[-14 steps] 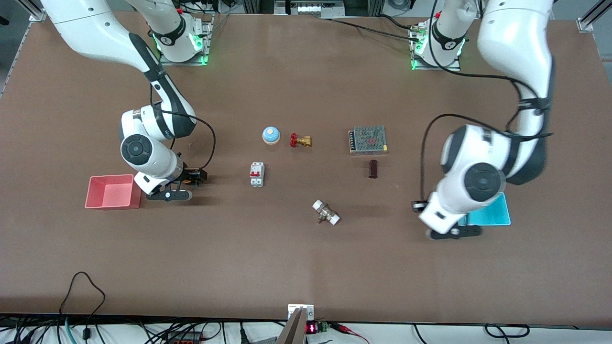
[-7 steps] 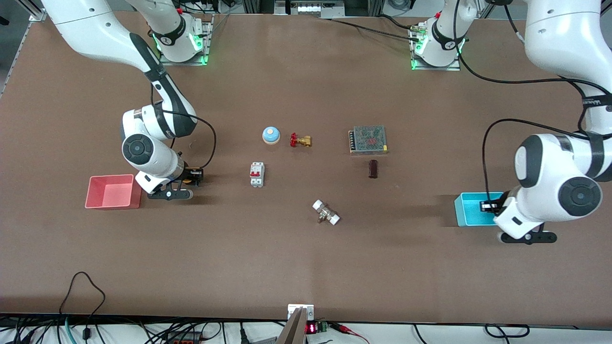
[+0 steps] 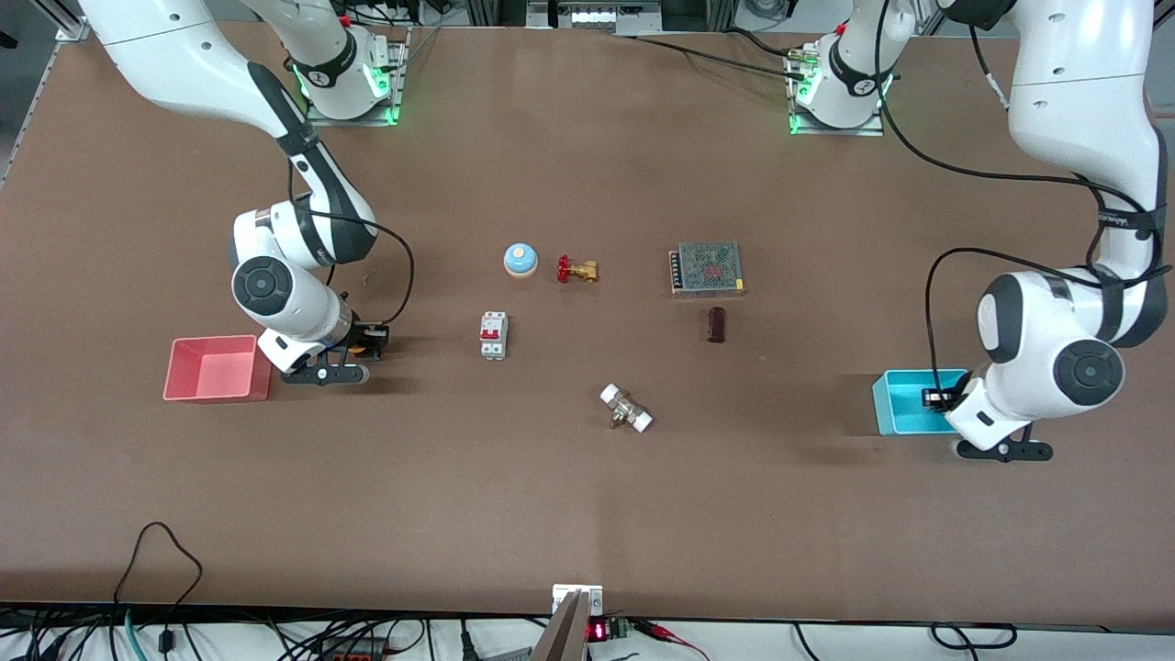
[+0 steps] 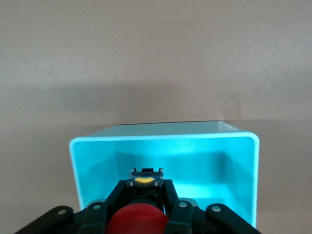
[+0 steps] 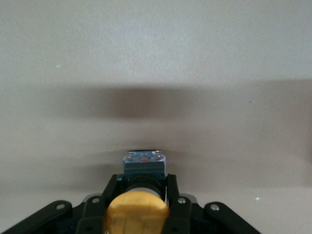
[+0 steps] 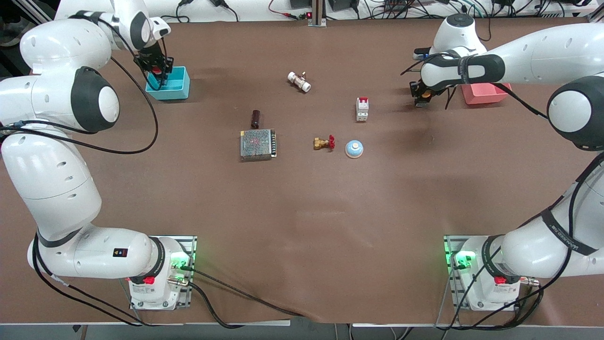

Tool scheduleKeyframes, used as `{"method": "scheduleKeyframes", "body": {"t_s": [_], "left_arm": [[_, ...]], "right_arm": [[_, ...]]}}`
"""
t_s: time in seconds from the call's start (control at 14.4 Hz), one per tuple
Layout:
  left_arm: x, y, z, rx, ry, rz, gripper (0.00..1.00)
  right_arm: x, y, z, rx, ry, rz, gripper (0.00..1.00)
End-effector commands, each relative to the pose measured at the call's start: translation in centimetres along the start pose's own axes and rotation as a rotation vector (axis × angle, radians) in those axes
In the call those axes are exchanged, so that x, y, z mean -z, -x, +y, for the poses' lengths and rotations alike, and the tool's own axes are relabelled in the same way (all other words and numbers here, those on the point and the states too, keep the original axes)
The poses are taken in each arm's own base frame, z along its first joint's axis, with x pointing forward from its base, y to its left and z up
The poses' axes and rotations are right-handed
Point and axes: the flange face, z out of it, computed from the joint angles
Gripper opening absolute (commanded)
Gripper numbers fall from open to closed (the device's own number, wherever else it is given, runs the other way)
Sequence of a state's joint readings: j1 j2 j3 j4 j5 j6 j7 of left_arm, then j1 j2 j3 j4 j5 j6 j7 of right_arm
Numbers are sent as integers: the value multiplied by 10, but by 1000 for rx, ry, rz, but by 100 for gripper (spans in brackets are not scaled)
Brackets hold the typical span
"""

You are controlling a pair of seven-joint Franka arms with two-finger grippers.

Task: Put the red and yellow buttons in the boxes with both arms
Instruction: 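Carry the red button over the cyan box with the left gripper, then lower the yellow button into the pink box while the left gripper releases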

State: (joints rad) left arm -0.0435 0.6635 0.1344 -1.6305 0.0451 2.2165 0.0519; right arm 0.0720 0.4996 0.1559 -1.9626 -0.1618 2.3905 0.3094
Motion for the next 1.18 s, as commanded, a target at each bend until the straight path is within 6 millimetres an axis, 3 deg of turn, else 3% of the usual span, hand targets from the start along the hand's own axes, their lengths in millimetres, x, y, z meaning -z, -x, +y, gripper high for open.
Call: {"method": "scheduleKeyframes", "body": {"t_s": [0.0, 0.21, 0.28, 0.42, 0.62, 0.76, 0.83, 0.97, 1.11], "left_arm": [[-10, 12, 3, -24, 14, 32, 21], [-13, 12, 7, -17, 29, 34, 25], [-14, 12, 8, -16, 34, 33, 35], [-13, 11, 9, -16, 36, 37, 100], [-7, 10, 8, -15, 36, 37, 100], [13, 9, 6, -11, 37, 58, 100], [26, 11, 7, -13, 40, 48, 100], [68, 10, 6, -16, 42, 51, 100], [123, 9, 7, -20, 45, 68, 100]], "right_arm": [[42, -10, 24, -24, 5, 57, 6], [84, -14, 55, -6, 23, 67, 6], [100, -15, 73, 16, 33, 58, 6], [123, -12, 109, 79, 44, 57, 6], [132, -6, 160, 107, 53, 37, 6], [123, -5, 195, 121, 62, 27, 6], [116, -6, 200, 131, 60, 25, 7], [100, -11, 214, 118, 61, 48, 7], [79, -15, 219, 116, 54, 55, 7]]}}
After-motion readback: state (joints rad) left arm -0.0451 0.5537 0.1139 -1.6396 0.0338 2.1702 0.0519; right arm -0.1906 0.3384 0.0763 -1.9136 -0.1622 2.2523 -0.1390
